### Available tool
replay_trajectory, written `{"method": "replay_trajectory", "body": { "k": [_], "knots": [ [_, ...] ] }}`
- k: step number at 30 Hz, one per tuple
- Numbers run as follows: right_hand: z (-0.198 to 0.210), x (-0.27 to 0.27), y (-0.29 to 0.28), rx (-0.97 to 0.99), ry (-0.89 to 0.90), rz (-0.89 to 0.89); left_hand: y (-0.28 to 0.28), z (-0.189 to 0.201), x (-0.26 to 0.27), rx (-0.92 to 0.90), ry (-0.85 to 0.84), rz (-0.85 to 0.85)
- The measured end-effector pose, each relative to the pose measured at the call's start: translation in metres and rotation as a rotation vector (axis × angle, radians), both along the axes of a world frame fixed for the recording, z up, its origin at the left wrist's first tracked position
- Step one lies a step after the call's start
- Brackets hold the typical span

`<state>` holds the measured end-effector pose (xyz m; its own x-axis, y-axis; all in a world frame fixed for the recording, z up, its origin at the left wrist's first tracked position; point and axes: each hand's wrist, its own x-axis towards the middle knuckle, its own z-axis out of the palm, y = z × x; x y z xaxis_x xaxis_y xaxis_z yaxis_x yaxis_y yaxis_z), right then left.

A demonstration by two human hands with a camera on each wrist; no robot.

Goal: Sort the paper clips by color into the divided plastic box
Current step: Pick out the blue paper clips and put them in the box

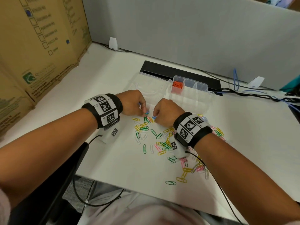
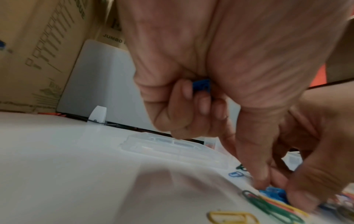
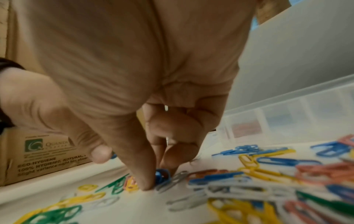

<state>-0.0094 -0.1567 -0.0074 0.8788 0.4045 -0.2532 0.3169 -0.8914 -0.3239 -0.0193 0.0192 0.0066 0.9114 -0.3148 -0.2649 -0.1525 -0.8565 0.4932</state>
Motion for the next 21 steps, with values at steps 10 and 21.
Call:
{"method": "replay_trajectory", "body": {
  "k": [10, 21],
  "knots": [
    [0.003, -0.004, 0.004, -0.069, 0.0, 0.052, 0.006, -0.004, -0.004, -0.043, 0.101, 0.032],
    [0.003, 0.004, -0.004, 0.083, 0.051, 0.006, -0.007, -0.004, 0.004, 0.072, 0.053, 0.067]
  ]
}}
